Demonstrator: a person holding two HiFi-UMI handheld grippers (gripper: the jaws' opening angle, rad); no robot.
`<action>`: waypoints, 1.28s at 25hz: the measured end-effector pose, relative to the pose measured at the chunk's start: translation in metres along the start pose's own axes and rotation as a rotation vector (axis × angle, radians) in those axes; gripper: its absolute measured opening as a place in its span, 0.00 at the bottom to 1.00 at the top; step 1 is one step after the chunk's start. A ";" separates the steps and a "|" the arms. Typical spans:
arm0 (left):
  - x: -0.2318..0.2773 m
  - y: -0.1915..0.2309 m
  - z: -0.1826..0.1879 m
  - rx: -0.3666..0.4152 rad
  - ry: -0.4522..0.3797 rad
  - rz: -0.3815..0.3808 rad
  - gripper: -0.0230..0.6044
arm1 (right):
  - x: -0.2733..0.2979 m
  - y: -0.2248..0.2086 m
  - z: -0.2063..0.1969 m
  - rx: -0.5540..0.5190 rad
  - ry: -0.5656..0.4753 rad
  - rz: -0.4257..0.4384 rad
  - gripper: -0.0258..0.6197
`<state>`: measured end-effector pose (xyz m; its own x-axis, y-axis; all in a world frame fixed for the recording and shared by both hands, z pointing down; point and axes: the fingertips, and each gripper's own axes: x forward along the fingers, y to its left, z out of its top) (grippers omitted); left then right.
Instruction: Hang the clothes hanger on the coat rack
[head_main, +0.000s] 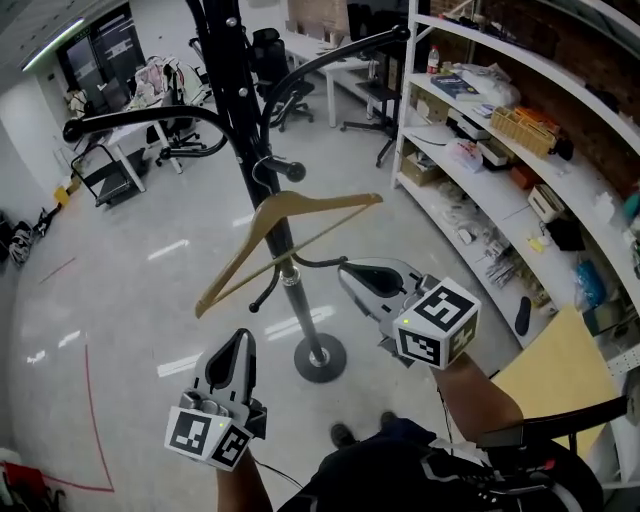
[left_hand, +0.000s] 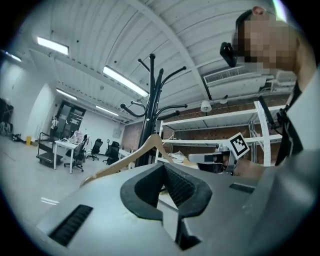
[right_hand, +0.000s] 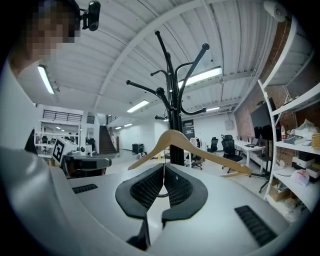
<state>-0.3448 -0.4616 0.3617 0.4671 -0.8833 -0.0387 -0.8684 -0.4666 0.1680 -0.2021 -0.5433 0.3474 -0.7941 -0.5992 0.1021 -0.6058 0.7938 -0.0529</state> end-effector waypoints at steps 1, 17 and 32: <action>0.003 -0.010 -0.008 0.009 0.006 0.001 0.04 | -0.007 -0.004 -0.003 0.000 -0.005 0.006 0.05; -0.052 -0.171 -0.042 0.107 0.122 0.194 0.04 | -0.141 0.019 -0.038 0.082 -0.009 0.186 0.05; -0.187 -0.239 -0.062 0.097 0.178 0.142 0.04 | -0.207 0.142 -0.048 0.107 -0.036 0.168 0.05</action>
<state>-0.2143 -0.1817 0.3904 0.3539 -0.9226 0.1536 -0.9353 -0.3482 0.0632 -0.1209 -0.3014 0.3668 -0.8845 -0.4642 0.0473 -0.4650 0.8686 -0.1714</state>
